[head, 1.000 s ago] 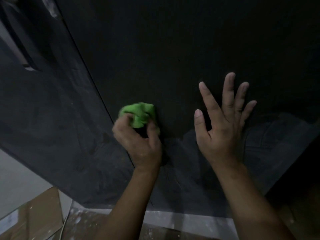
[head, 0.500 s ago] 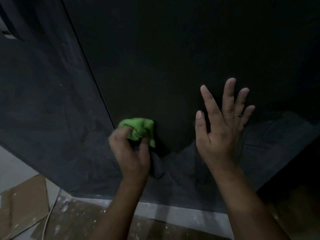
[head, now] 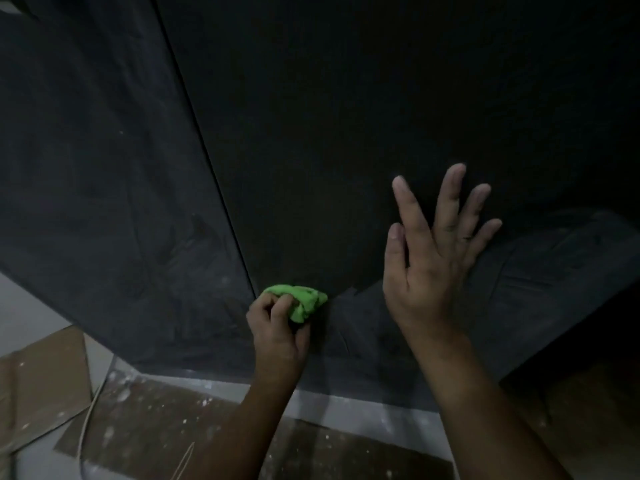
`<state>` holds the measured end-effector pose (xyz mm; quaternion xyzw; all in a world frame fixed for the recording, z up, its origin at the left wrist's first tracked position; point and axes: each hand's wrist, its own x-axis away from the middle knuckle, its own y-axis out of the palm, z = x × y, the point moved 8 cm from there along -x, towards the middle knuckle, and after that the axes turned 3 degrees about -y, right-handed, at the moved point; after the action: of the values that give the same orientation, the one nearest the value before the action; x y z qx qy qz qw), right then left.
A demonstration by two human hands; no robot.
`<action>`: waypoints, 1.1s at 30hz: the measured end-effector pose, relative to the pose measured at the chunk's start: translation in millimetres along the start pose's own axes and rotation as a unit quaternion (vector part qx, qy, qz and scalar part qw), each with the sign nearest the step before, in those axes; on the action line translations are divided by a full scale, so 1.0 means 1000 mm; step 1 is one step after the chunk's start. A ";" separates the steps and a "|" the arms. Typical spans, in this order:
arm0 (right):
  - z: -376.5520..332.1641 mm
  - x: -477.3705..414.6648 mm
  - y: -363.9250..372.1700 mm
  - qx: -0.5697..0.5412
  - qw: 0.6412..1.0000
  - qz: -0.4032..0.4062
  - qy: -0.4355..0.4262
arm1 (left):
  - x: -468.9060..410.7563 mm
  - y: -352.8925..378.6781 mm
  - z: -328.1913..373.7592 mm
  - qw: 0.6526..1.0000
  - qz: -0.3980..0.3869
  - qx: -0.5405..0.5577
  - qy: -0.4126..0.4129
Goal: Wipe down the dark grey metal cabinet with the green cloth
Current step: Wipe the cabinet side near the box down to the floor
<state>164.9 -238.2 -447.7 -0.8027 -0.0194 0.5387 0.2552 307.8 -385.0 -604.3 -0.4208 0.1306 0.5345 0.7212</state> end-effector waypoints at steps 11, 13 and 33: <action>-0.004 0.015 0.012 0.006 1.000 -0.002 -0.011 | 0.004 -0.017 -0.006 0.950 0.113 0.179 -0.228; -0.005 0.015 0.008 0.002 1.000 -0.002 -0.012 | -0.017 -0.031 0.011 0.942 0.150 0.208 -0.216; 0.176 0.013 -0.133 -0.178 0.911 0.130 0.348 | -0.094 0.009 0.262 0.972 0.154 0.176 0.017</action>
<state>49.2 -50.0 -452.4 -0.9669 0.0797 0.2410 0.0264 194.2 -250.8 -388.3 -0.2711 0.2980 0.6004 0.6908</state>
